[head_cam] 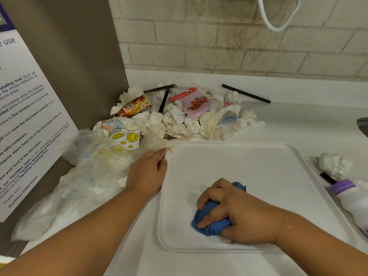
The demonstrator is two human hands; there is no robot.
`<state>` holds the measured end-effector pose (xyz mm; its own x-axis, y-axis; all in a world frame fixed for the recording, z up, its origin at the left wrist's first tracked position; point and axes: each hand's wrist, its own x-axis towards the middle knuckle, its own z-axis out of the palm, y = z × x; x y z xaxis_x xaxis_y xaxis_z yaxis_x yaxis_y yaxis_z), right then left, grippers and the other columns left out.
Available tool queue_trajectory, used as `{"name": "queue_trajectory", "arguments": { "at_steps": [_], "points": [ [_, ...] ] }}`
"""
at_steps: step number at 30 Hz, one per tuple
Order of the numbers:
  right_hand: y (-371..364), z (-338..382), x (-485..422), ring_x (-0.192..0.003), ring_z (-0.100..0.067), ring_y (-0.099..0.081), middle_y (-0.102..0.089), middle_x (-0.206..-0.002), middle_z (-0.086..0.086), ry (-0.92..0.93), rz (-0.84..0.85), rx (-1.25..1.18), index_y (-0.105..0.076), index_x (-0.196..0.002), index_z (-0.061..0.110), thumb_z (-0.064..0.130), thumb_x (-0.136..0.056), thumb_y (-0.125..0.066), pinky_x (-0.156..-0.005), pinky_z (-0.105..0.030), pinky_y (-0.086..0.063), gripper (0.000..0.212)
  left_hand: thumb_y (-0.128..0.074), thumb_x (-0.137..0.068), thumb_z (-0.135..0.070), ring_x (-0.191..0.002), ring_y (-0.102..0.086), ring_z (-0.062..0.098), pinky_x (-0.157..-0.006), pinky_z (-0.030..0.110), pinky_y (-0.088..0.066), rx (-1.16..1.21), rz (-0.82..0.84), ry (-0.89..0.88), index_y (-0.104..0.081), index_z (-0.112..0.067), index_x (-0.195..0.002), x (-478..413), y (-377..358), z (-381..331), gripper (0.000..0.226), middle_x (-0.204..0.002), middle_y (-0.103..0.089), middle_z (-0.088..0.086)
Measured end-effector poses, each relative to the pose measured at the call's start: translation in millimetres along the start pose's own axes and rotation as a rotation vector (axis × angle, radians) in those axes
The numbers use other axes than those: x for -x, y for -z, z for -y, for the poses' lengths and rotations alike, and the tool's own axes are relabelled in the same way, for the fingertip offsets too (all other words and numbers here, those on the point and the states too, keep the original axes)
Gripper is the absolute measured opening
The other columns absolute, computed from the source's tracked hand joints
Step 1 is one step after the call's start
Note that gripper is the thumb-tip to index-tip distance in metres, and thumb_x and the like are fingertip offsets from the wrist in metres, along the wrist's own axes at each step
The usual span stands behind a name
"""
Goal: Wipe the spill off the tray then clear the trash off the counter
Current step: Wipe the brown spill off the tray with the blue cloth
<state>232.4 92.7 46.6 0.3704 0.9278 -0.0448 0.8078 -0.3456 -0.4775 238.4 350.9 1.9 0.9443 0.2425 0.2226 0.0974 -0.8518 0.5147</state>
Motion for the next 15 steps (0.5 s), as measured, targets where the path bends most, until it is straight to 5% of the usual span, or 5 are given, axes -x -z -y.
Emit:
{"name": "queue_trajectory", "arguments": {
  "at_steps": [6, 11, 15],
  "points": [
    [1.8, -18.6, 20.7, -0.113, -0.008, -0.038, -0.05, -0.122, 0.02, -0.035, -0.039, 0.014, -0.065, -0.111, 0.045, 0.034, -0.074, -0.06, -0.097, -0.026, -0.037, 0.039, -0.049, -0.094, -0.024, -0.091, -0.06, 0.022, -0.083, 0.032, -0.048, -0.022, -0.01, -0.033, -0.05, -0.022, -0.136, 1.9, -1.5, -0.1, 0.042, -0.1, -0.059, 0.001],
    [8.2, -49.2, 15.6, -0.095, -0.012, -0.039, -0.058, -0.109, 0.011, -0.319, -0.369, 0.18, -0.069, -0.106, 0.042, 0.032, -0.066, -0.062, -0.078, -0.033, -0.048, 0.041, -0.045, -0.094, -0.027, -0.09, -0.06, 0.023, -0.082, 0.034, -0.049, -0.019, -0.003, -0.046, -0.05, -0.021, -0.136, 1.9, -1.2, 0.3, 0.043, -0.1, -0.059, 0.001],
    [-16.1, -15.5, -12.6, -0.092, -0.021, -0.047, -0.057, -0.109, 0.005, -0.144, -0.324, 0.194, -0.063, -0.117, 0.038, 0.035, -0.069, -0.062, -0.074, -0.035, -0.049, 0.048, -0.048, -0.094, -0.024, -0.096, -0.06, 0.024, -0.084, 0.034, -0.049, -0.025, -0.005, -0.046, -0.049, -0.02, -0.137, 1.8, -1.9, 0.8, 0.043, -0.106, -0.061, 0.003]
  ]
}}
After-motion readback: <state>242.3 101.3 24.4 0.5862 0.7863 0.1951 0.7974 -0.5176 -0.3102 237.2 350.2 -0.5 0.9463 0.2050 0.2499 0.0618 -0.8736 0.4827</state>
